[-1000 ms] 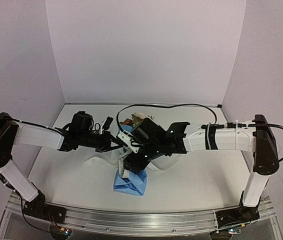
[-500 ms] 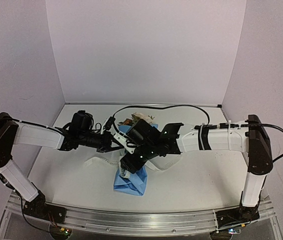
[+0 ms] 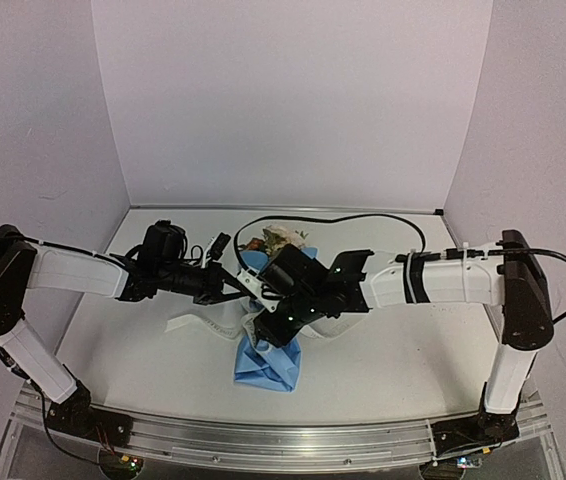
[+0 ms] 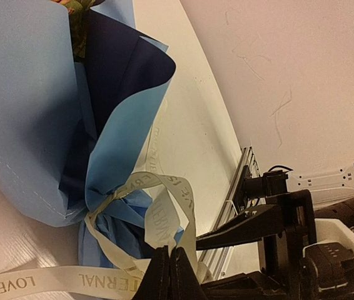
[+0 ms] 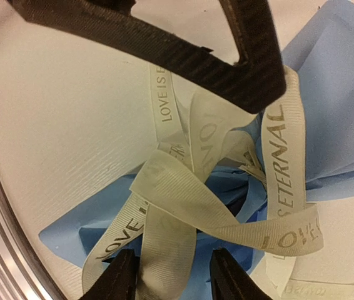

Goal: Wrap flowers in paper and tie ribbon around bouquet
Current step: Tie the half-tied ribbon around the folded bouquet.

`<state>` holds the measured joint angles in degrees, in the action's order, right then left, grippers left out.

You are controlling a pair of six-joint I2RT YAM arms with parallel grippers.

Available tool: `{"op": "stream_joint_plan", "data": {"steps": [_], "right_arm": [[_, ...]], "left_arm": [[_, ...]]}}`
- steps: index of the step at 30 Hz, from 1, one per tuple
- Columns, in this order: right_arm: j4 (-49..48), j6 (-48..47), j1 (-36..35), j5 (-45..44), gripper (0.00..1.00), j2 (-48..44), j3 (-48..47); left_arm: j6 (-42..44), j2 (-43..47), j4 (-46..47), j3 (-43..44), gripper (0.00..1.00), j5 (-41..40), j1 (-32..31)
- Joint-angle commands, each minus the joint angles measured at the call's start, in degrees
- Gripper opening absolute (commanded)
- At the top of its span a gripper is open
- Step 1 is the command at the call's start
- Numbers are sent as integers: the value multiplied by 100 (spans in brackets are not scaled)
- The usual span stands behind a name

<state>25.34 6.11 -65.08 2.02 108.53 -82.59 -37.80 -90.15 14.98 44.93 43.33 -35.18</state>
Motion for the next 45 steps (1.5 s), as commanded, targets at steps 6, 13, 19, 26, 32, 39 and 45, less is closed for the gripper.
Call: {"op": "stream_joint_plan", "data": {"steps": [6, 13, 19, 26, 32, 39, 45], "right_arm": [[185, 104, -40, 21, 49, -476, 61], [315, 196, -40, 399, 47, -487, 113], [327, 148, -49, 473, 51, -587, 187], [350, 198, -49, 492, 44, -634, 295], [352, 173, -51, 559, 33, -652, 393], [352, 179, -49, 590, 31, -567, 359], [363, 156, -40, 562, 9, -508, 302]], "left_arm": [[-11, 118, 134, 253, 1, 16, 0], [-11, 65, 110, 303, 1, 41, -1], [-26, 31, 152, 296, 1, 70, 1], [-22, 1, 119, 311, 1, 79, 0], [-9, -35, 110, 297, 0, 90, 4], [13, -37, 76, 274, 0, 99, 10], [26, -16, 65, 272, 0, 80, 32]]}}
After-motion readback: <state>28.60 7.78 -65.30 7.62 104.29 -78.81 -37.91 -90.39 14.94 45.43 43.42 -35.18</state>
